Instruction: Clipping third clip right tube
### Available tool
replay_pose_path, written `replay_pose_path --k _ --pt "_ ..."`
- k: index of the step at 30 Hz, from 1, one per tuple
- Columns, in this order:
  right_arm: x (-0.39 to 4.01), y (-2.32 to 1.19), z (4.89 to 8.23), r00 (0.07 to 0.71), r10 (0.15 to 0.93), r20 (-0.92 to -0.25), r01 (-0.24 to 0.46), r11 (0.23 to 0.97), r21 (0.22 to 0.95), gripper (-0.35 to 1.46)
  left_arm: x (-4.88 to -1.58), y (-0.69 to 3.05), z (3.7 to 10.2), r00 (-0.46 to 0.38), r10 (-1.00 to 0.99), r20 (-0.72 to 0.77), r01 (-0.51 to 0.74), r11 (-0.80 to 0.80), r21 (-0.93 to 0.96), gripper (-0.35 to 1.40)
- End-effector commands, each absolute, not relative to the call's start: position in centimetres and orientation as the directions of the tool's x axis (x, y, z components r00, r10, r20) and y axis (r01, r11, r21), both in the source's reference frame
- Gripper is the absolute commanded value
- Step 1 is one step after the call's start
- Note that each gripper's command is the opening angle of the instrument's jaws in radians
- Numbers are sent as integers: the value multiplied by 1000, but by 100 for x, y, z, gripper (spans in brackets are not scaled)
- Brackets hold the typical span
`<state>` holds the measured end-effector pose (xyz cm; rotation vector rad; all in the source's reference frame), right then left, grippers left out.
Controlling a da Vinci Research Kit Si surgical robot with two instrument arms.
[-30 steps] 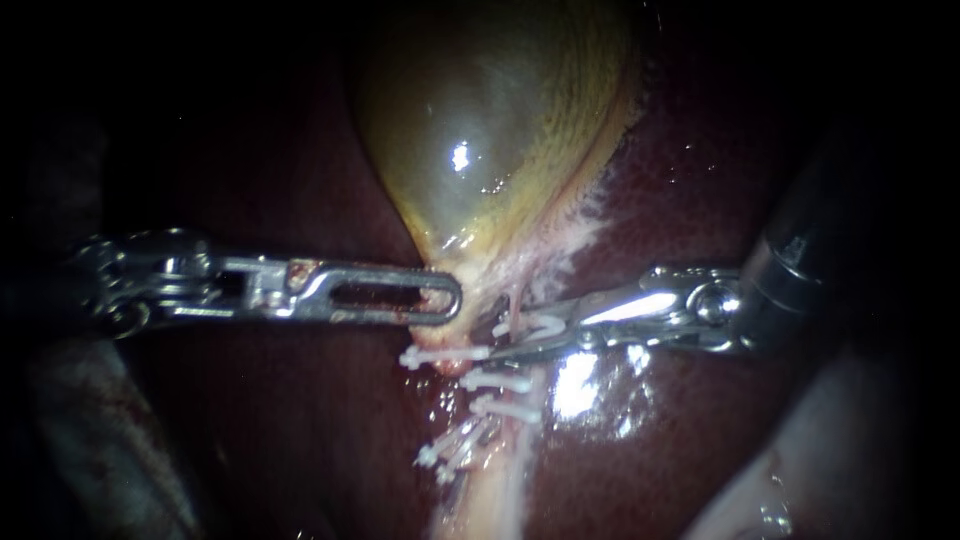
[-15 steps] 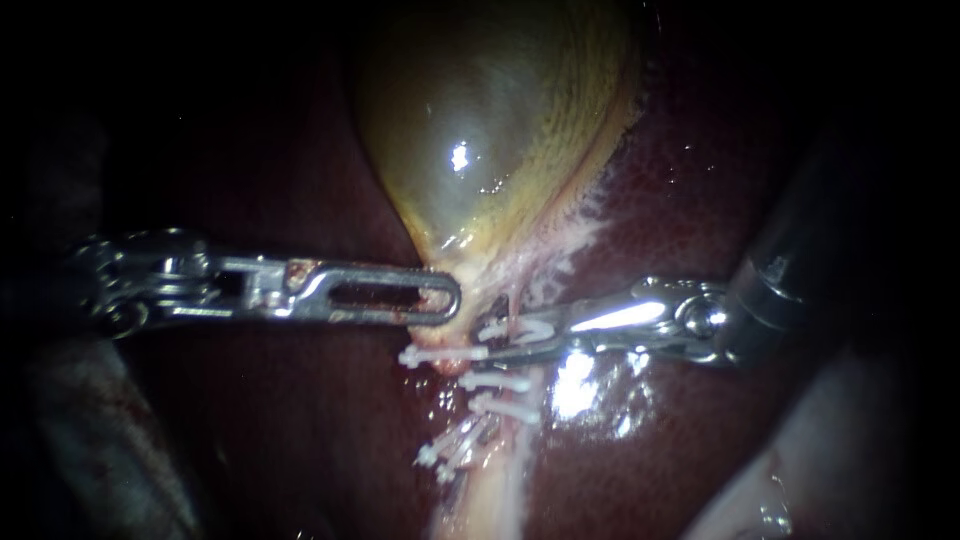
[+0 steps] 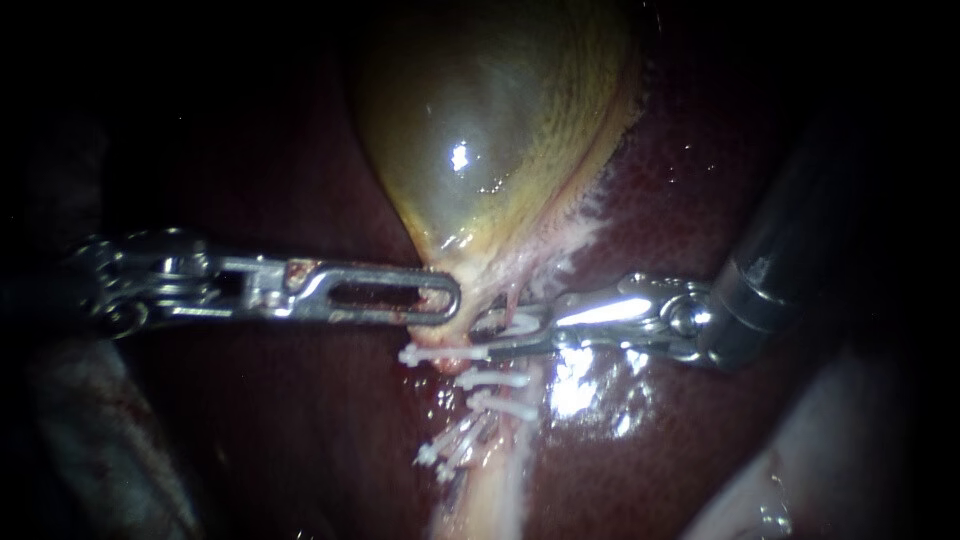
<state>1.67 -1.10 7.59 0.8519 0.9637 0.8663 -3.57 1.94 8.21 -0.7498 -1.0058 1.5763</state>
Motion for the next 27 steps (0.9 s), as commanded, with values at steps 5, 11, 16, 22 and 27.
replay_pose_path --k 5,11,16,22,27 --pt "165 -108 756 314 894 -320 -222 397 890 34 -357 194 821 -231 972 35 -441 -73 -895 -35" --pt "164 -107 756 314 894 -320 -222 397 891 32 -357 194 821 -231 972 35 -441 -73 -895 -35" --pt "161 -106 755 313 894 -321 -219 396 892 20 -357 194 821 -232 972 35 -441 -73 -895 -35" --pt "157 -106 753 315 893 -321 -216 397 892 -17 -357 194 821 -231 972 35 -441 -73 -895 -35" --pt "150 -105 754 286 898 -335 -197 397 897 -35 -357 194 821 -231 972 34 -441 -73 -895 -35"
